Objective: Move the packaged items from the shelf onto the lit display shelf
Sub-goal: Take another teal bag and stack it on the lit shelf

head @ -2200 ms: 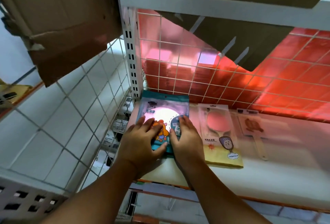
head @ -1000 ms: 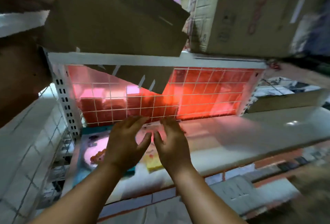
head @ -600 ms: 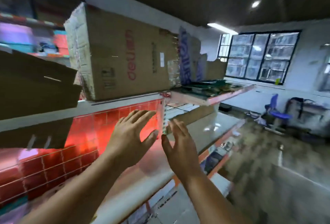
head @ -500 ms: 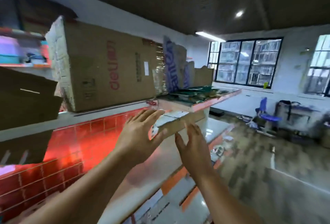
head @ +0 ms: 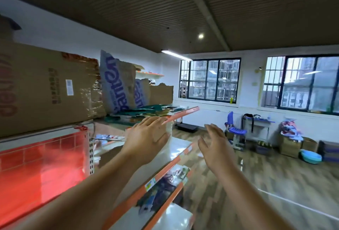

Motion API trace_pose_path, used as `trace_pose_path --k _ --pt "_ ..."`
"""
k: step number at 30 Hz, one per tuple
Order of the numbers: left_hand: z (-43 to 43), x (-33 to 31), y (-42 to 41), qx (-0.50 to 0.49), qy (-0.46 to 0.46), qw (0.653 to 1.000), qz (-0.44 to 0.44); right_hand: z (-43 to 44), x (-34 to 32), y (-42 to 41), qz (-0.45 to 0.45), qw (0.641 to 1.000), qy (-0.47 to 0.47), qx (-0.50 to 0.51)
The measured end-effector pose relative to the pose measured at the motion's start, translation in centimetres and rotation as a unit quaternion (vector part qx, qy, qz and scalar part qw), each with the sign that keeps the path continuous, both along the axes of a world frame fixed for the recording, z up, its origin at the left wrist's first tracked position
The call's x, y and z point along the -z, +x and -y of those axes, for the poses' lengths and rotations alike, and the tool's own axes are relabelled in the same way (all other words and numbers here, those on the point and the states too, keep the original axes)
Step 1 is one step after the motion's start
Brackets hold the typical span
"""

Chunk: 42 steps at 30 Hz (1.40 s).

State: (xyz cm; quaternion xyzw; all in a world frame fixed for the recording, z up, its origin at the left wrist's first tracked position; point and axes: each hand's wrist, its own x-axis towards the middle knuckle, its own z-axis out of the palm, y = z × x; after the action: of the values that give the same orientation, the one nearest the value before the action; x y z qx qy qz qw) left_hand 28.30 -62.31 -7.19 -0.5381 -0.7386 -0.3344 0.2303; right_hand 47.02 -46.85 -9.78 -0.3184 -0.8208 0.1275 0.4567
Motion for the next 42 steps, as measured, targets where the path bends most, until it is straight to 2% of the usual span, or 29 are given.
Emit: trace_pose_path --k 10,20,29,33,38,40,42 --pt "-11.3 0.1 -4.3 0.005 0.005 1.000 -0.012 -11.0 0.0 -3.0 0.056 0.998 0.006 0.018" --pt "-27.8 1.3 -13.8 0.086 0.109 0.990 -0.011 -24.5 0.9 -12.8 0.110 0.993 0.017 0.047" --pt "-40.5 0.8 -18.4 0.107 0.090 0.990 -0.014 -34.3 -0.3 -18.3 0.110 0.992 0.017 0.052" --pt "-44.8 0.3 -18.6 0.125 0.037 0.991 -0.026 -38.6 -0.5 -18.8 0.101 0.993 0.015 0.057" --pt "-50.6 0.6 -18.5 0.080 0.011 0.995 -0.056 -45.2 -0.5 -18.9 0.086 0.995 0.021 0.036" --pt "-52.7 0.4 -18.6 0.070 0.030 0.996 -0.037 -48.3 -0.8 -19.1 0.082 0.996 0.027 0.028" --pt "-55.1 0.0 -18.4 0.042 0.043 0.996 -0.059 -51.7 -1.0 -19.0 0.087 0.996 0.030 0.009"
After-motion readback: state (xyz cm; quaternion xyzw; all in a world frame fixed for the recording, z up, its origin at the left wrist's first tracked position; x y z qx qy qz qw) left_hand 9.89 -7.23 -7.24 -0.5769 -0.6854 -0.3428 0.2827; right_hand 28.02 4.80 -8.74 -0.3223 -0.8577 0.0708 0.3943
